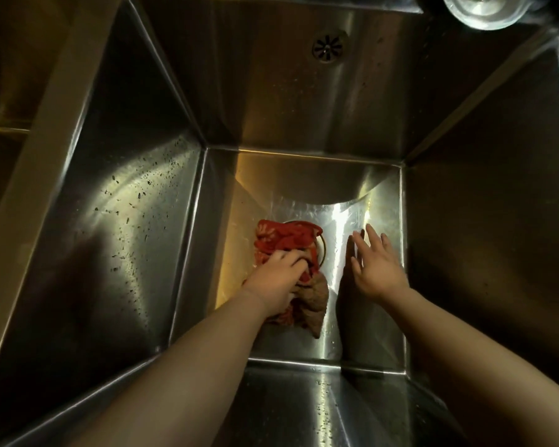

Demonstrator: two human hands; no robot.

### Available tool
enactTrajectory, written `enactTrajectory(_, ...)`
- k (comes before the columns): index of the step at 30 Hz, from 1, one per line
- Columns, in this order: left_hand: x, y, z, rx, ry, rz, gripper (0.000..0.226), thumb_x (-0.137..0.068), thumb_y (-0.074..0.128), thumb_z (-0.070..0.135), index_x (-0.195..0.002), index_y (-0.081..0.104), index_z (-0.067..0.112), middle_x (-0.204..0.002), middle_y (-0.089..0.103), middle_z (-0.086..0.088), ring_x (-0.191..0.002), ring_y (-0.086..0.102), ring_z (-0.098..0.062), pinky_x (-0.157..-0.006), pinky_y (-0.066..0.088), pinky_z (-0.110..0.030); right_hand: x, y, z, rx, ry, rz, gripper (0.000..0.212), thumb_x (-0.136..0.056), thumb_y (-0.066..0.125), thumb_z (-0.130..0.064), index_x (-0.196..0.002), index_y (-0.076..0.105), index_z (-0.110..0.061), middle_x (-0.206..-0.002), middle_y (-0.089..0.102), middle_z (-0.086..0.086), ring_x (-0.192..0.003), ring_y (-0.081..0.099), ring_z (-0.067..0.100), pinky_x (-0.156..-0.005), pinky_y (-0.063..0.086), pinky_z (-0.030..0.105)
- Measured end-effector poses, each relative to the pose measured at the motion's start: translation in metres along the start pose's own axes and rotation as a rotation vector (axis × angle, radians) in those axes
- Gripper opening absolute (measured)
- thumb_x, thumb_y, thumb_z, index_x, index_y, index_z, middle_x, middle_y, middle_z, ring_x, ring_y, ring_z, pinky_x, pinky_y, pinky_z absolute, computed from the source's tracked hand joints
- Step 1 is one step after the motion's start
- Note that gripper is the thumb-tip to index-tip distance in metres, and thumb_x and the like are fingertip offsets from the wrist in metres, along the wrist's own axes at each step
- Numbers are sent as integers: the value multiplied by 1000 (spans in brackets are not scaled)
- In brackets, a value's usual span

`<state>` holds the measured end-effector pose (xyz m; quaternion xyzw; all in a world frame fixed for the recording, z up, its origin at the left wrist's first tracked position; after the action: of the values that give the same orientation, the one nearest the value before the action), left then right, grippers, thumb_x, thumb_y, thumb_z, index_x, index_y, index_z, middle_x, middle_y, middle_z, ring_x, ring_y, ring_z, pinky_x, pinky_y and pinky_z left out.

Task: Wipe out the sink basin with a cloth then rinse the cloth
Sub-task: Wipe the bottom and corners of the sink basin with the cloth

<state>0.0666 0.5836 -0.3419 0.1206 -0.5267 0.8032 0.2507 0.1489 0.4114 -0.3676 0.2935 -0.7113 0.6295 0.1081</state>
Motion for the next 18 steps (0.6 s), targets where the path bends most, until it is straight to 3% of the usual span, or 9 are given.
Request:
enactTrajectory(4, -7, 7, -6, 34, -36, -127, 93, -75, 73, 45, -148, 20, 22, -158, 9, 4, -143, 13, -20, -115, 22, -36, 2, -4, 3, -52, -23, 45, 54, -99, 32, -37, -149, 15, -26, -159, 2, 1, -145, 1, 30, -116, 16, 47)
enactTrajectory(8, 7, -8, -35, 11, -31, -51, 88, -82, 43, 71, -150, 2, 33, -159, 0, 11, -146, 6, -16, -119, 15, -40, 7, 1, -30, -194, -182, 36, 55, -97, 32, -44, -149, 19, -30, -159, 6, -2, -146, 4, 24, -115, 15, 44)
enactTrajectory(12, 31, -14, -73, -34, -162, 67, 71, -92, 27, 60, -149, -7, 34, -159, -7, 11, -147, 0, -15, -119, 13, -45, 15, 14, -80, -294, -349, -16, 64, -90, 29, -64, -147, 15, -39, -158, 4, -10, -145, 3, 19, -115, 12, 41)
enactTrajectory(15, 47, -5, -97, -30, -294, 1, 67, -97, 30, 50, -149, -9, 34, -159, -12, 11, -146, -6, -15, -117, 10, -45, 18, 34, -105, -292, -406, -127, 71, -79, 33, -77, -141, 4, -56, -157, -5, -17, -144, -12, 24, -112, 1, 45)
enactTrajectory(18, 53, 3, -107, -56, -362, -63, 64, -99, 30, 41, -149, -9, 33, -159, -13, 11, -146, -7, -16, -118, 9, -44, 19, 56, -115, -164, -391, -232, 74, -76, 40, -77, -137, 1, -62, -157, -7, -15, -141, -21, 32, -113, -4, 52)
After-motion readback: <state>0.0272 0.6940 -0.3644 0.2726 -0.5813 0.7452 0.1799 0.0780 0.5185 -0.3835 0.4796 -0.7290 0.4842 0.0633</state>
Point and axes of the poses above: each hand's wrist, its own x-axis away from the middle knuckle, its own y-axis out of the palm, z = x × y, the point moved 6 cm from there along -x, towards the middle knuckle
